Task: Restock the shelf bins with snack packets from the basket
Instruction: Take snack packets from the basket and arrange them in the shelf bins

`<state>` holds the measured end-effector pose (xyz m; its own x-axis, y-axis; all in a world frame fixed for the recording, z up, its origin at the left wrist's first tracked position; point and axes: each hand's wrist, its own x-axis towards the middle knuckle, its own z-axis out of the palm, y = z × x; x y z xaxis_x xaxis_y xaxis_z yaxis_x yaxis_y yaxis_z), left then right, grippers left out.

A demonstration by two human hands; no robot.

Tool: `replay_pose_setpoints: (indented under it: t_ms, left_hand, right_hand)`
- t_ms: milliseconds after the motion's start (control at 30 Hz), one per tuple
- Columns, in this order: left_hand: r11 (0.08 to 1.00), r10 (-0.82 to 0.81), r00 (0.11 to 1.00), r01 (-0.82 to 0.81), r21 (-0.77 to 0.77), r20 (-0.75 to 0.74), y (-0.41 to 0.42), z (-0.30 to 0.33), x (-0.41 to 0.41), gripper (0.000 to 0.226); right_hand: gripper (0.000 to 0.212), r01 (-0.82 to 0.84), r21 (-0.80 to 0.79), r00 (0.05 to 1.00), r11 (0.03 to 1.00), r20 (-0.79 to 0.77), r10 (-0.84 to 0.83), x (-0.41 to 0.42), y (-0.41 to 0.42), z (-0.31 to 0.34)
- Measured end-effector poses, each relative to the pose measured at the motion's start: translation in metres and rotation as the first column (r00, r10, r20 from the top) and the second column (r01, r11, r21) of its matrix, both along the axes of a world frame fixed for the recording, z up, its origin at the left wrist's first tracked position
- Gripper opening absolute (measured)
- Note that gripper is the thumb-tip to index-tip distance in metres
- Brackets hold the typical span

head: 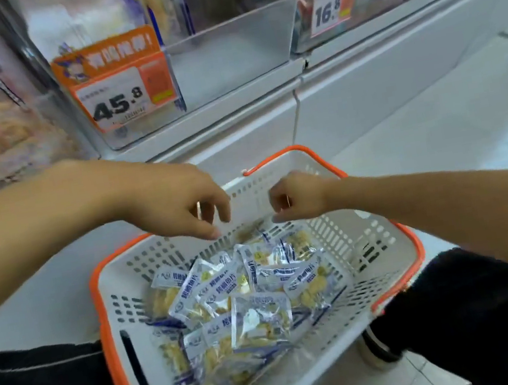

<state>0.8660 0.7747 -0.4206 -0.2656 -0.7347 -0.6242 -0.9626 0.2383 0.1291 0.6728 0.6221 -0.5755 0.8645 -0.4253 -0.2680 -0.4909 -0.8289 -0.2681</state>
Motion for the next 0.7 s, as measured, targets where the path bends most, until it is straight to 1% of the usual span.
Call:
replay_pose_setpoints:
  t_ms: [33,67,100,133,167,233,300,333,433,500,533,600,667,700]
  left_hand:
    - [0.996,0.000,0.998,-0.006,0.094,0.059,0.001,-0.006,-0.003,0.040]
    - [0.991,0.006,0.996,-0.017,0.130,0.087,0.001,-0.010,-0.006,0.043]
    - [0.992,0.010,0.995,-0.022,0.128,0.094,0.001,-0.011,-0.007,0.045]
    - [0.995,0.018,0.996,-0.027,0.101,0.092,-0.001,-0.010,-0.008,0.045]
    - [0.997,0.027,0.996,-0.033,0.066,0.080,-0.002,-0.009,-0.009,0.045]
    - [0.999,0.045,0.998,-0.045,0.014,0.052,-0.005,-0.005,-0.010,0.044]
    - [0.997,0.074,0.996,-0.075,0.015,0.044,-0.005,-0.002,-0.008,0.044]
    - [0.996,0.085,0.995,-0.086,0.022,0.046,-0.004,-0.001,-0.006,0.043]
    - [0.995,0.090,0.994,-0.092,0.034,0.065,-0.001,-0.001,0.001,0.042]
    - [0.994,0.097,0.993,-0.100,0.045,0.065,0.002,-0.003,0.006,0.042]
    - [0.993,0.101,0.993,-0.105,0.050,0.064,0.003,-0.005,0.009,0.042]
    - [0.992,0.113,0.992,-0.117,0.055,0.061,0.004,-0.006,0.014,0.042]
    - [0.990,0.121,0.991,-0.124,0.061,0.057,0.007,-0.005,0.017,0.043]
    - [0.990,0.121,0.991,-0.125,0.060,0.055,0.008,-0.005,0.018,0.044]
  right_hand:
    - [0.039,0.084,0.104,0.960,0.991,-0.277,-0.052,-0.015,0.011,-0.025]
    - [0.062,0.169,0.164,0.882,0.972,-0.465,-0.075,-0.029,0.022,-0.049]
    - [0.079,0.211,0.185,0.827,0.960,-0.557,-0.074,-0.041,0.033,-0.069]
    - [0.088,0.231,0.190,0.813,0.954,-0.577,-0.082,-0.050,0.043,-0.086]
    - [0.090,0.250,0.187,0.815,0.950,-0.570,-0.102,-0.056,0.051,-0.099]
    - [0.079,0.220,0.122,0.829,0.968,-0.546,-0.119,-0.062,0.058,-0.118]
    - [0.067,0.142,0.030,0.840,0.989,-0.532,-0.105,-0.063,0.059,-0.125]
    - [0.067,0.114,0.013,0.848,0.993,-0.521,-0.091,-0.061,0.059,-0.127]
    - [0.071,0.085,0.063,0.861,0.994,-0.507,-0.041,-0.055,0.054,-0.128]
    - [0.069,0.035,0.030,0.860,0.999,-0.511,-0.015,-0.053,0.051,-0.131]
    - [0.064,0.025,0.017,0.865,1.000,-0.501,-0.013,-0.052,0.049,-0.135]
    - [0.041,0.018,0.026,0.877,1.000,-0.480,-0.003,-0.052,0.045,-0.141]
    - [0.016,0.029,0.095,0.876,0.995,-0.481,0.020,-0.050,0.042,-0.140]
    - [0.013,0.027,0.154,0.878,0.988,-0.476,0.051,-0.047,0.040,-0.134]
